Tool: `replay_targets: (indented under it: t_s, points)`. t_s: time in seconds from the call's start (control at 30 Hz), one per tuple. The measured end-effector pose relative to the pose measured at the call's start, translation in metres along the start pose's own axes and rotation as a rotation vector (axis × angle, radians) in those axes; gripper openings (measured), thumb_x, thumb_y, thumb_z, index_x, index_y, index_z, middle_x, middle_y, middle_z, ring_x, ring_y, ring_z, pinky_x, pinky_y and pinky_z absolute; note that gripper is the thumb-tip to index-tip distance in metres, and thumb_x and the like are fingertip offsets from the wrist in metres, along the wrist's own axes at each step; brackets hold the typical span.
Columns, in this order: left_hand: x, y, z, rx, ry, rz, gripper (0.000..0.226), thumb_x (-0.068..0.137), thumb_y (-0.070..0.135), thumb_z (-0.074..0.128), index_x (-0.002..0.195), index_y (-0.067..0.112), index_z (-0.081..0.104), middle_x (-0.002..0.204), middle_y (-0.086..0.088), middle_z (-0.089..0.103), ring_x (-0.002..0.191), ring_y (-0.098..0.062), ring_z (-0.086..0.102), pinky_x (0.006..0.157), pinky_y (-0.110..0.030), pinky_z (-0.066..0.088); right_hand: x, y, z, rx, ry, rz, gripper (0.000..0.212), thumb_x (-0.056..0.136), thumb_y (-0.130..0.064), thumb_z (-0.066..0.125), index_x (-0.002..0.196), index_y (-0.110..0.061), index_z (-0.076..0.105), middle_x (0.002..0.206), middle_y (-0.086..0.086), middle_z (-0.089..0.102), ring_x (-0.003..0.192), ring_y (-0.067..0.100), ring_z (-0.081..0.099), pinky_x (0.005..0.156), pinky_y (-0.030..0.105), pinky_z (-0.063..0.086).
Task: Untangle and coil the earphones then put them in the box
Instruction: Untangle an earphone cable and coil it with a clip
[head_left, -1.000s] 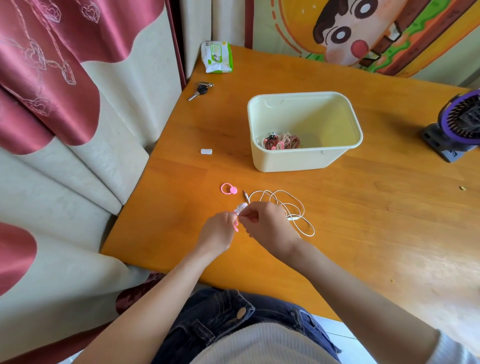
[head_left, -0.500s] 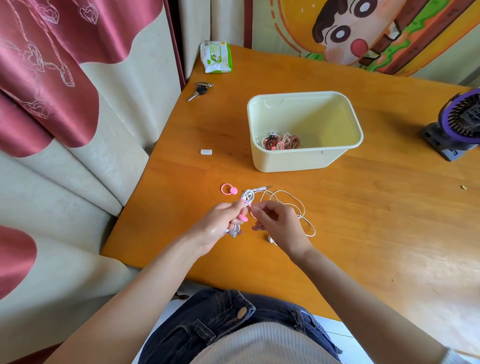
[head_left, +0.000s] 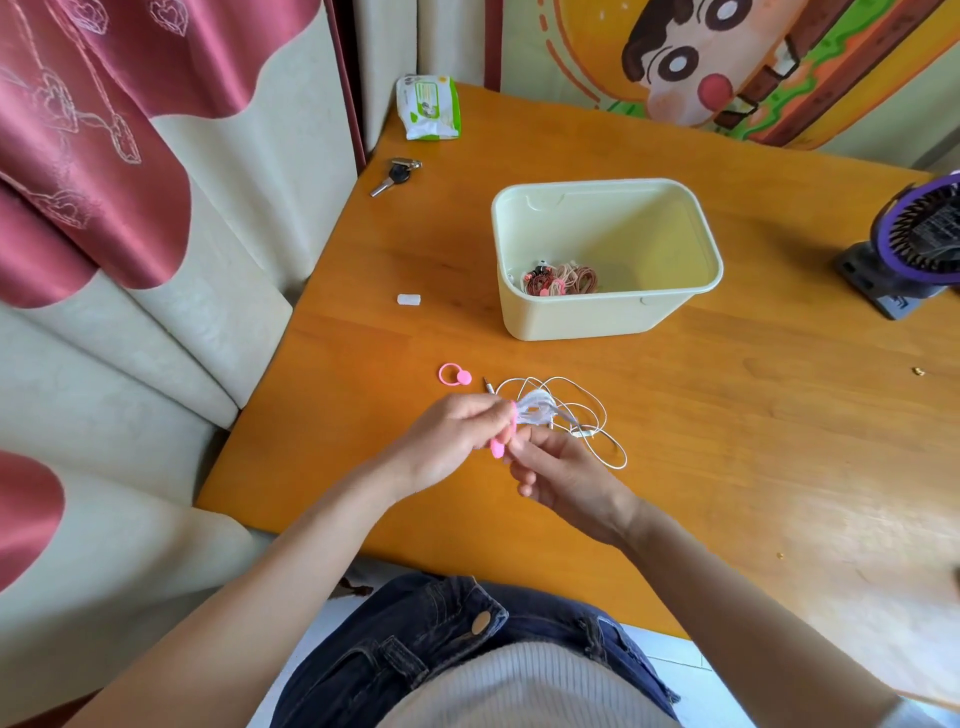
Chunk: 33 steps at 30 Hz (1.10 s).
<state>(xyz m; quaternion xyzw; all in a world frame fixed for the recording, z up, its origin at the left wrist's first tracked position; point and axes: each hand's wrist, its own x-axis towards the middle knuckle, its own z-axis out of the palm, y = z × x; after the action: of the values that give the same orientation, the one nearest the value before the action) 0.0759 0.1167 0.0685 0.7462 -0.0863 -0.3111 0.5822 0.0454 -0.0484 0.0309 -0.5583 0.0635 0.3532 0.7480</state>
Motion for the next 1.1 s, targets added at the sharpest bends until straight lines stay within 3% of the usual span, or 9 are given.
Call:
replay_targets:
  t_s: [0.13,0.2,0.27,0.4,0.5,0.57,0.77,0.93,1.1]
  points:
    - [-0.006,0.014,0.003,0.392,-0.233,0.105,0.034,0.097,0.031,0.047,0.065,0.027,0.056,0.063,0.006,0.058,0.059,-0.007,0.051,0.059,-0.02,0.035,0.0,-0.005,-0.022,-0.091,-0.182,0.073,0.029,0.06,-0.035,0.085,0.08,-0.018,0.072,0.076,-0.006,0.067,0.071,0.004,0.062,0.063,0.015,0.051]
    - [-0.006,0.015,0.007,0.57,-0.312,0.11,0.034,0.096,0.033,0.049,0.064,0.028,0.056,0.062,0.007,0.058,0.057,-0.004,0.052,0.058,-0.022,0.039,0.006,-0.018,-0.025,-0.34,-0.191,0.099,0.01,0.066,-0.019,0.083,0.071,-0.021,0.074,0.071,-0.005,0.07,0.066,0.005,0.063,0.06,0.015,0.05]
    - [-0.004,0.012,0.012,0.754,-0.349,0.065,0.036,0.096,0.038,0.047,0.067,0.022,0.057,0.061,0.004,0.057,0.056,-0.011,0.052,0.059,-0.032,0.041,0.015,-0.034,-0.03,-0.612,-0.147,0.129,0.02,0.071,-0.004,0.078,0.066,-0.022,0.072,0.061,-0.009,0.067,0.059,0.003,0.06,0.059,0.015,0.047]
    - [0.001,0.0,0.022,1.001,-0.247,-0.048,0.038,0.101,0.035,0.035,0.081,0.011,0.056,0.079,-0.007,0.06,0.084,-0.027,0.057,0.067,-0.033,0.033,0.032,-0.057,-0.023,-1.018,0.01,0.02,0.012,0.066,-0.01,0.083,0.071,-0.015,0.074,0.06,-0.011,0.065,0.055,-0.003,0.058,0.055,0.01,0.044]
    - [0.003,-0.01,0.029,1.031,-0.004,-0.084,0.036,0.102,0.03,0.031,0.114,0.01,0.058,0.1,-0.016,0.064,0.097,-0.033,0.058,0.068,-0.031,0.031,0.034,-0.057,-0.01,-1.088,0.15,-0.185,0.011,0.066,-0.01,0.082,0.072,-0.012,0.073,0.068,-0.003,0.069,0.057,-0.004,0.057,0.058,0.011,0.045]
    - [0.004,-0.015,0.028,0.984,0.118,-0.124,0.039,0.103,0.032,0.03,0.117,0.01,0.058,0.096,-0.017,0.064,0.091,-0.034,0.059,0.063,-0.031,0.031,0.031,-0.053,-0.004,-1.02,0.233,-0.244,0.011,0.067,-0.012,0.082,0.072,-0.012,0.072,0.068,-0.004,0.068,0.06,-0.001,0.057,0.062,0.015,0.045]
    - [0.013,-0.022,0.014,0.52,0.177,-0.21,0.039,0.096,0.022,0.042,0.059,0.021,0.051,0.068,-0.001,0.062,0.073,-0.027,0.059,0.062,-0.033,0.039,0.012,-0.036,0.008,-0.916,0.341,-0.326,0.012,0.068,-0.017,0.082,0.074,-0.015,0.072,0.069,-0.006,0.065,0.064,0.002,0.057,0.064,0.014,0.045]
    - [0.014,-0.022,0.015,0.111,0.145,-0.253,0.044,0.1,0.023,0.04,0.058,0.015,0.051,0.045,0.01,0.046,0.055,-0.013,0.039,0.055,-0.024,0.029,0.003,-0.03,0.005,-0.834,0.393,-0.348,0.009,0.073,-0.013,0.078,0.08,-0.017,0.073,0.075,-0.01,0.067,0.073,0.007,0.06,0.067,0.016,0.048]
    - [0.009,-0.023,0.012,-0.205,0.049,-0.306,0.038,0.102,0.024,0.034,0.069,0.015,0.051,0.047,0.014,0.04,0.048,-0.004,0.038,0.057,-0.018,0.034,0.001,-0.026,0.003,-0.809,0.421,-0.381,0.005,0.078,-0.013,0.074,0.081,-0.016,0.072,0.078,-0.009,0.068,0.074,0.007,0.06,0.067,0.014,0.047]
